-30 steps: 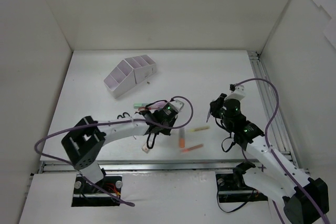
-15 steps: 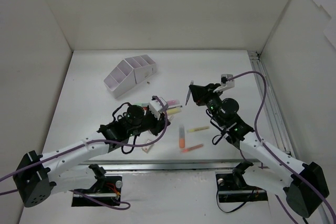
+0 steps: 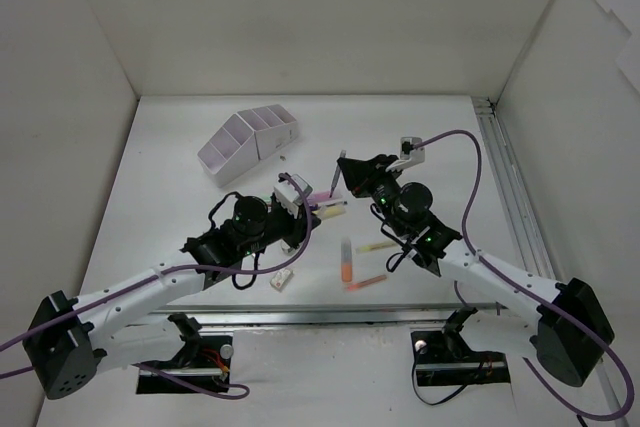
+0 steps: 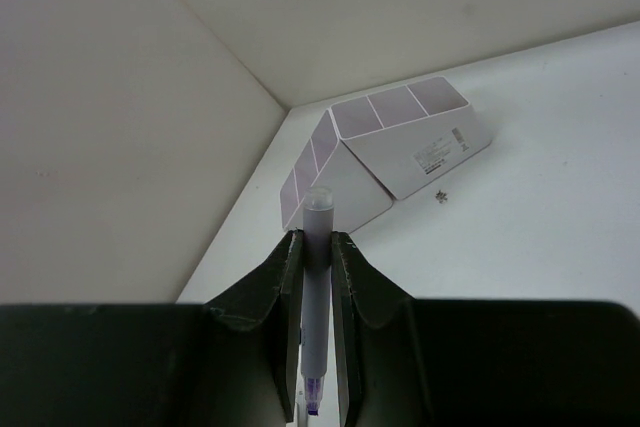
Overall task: Sort the stationery into containers
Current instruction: Close the pen cap on the pen.
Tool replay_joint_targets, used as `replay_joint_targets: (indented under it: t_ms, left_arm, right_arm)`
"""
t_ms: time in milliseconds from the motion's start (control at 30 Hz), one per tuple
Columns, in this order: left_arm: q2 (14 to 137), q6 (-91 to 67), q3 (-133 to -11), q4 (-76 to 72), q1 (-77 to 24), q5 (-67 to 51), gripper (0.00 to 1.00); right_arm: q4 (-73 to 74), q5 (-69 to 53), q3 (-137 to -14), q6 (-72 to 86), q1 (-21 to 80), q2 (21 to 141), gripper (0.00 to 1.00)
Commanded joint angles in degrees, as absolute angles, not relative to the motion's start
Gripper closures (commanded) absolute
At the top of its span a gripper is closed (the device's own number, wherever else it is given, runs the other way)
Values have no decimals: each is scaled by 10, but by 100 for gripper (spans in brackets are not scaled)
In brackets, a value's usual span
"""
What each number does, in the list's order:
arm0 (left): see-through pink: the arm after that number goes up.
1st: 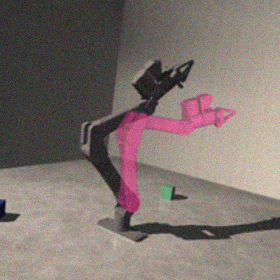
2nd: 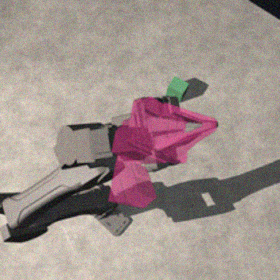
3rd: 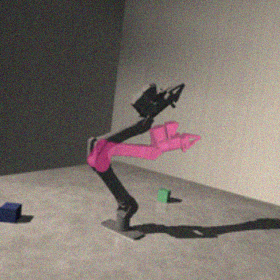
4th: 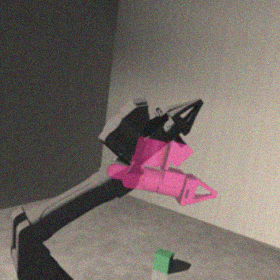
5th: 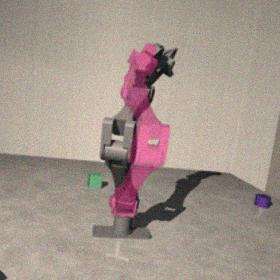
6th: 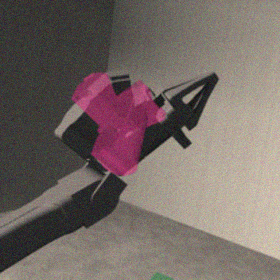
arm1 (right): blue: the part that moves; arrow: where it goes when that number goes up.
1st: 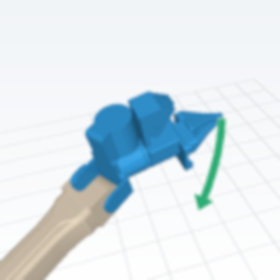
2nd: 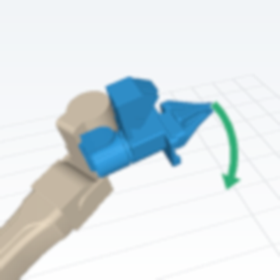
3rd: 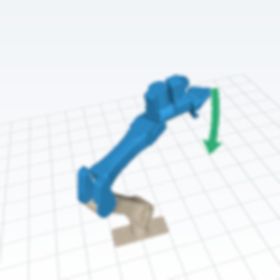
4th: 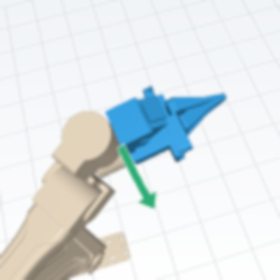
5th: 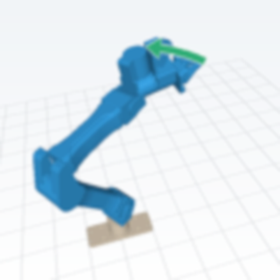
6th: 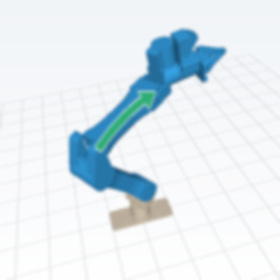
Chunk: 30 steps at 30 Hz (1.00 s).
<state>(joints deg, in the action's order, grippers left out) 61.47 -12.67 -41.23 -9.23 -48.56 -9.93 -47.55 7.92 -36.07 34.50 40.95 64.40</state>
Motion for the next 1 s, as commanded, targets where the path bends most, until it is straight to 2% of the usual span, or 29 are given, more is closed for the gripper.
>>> replay_joint_targets:
  t_ms: [0, 967]
  left_arm:
    - [596, -141, -430, -151, -481, -87, 100]
    - [597, -145, -423, -142, -481, -55, 100]
  right_arm:
    - [-547, 119, -396, 374, 419, 651, 100]
    - [-521, 109, -409, 382, 442, 651, 100]
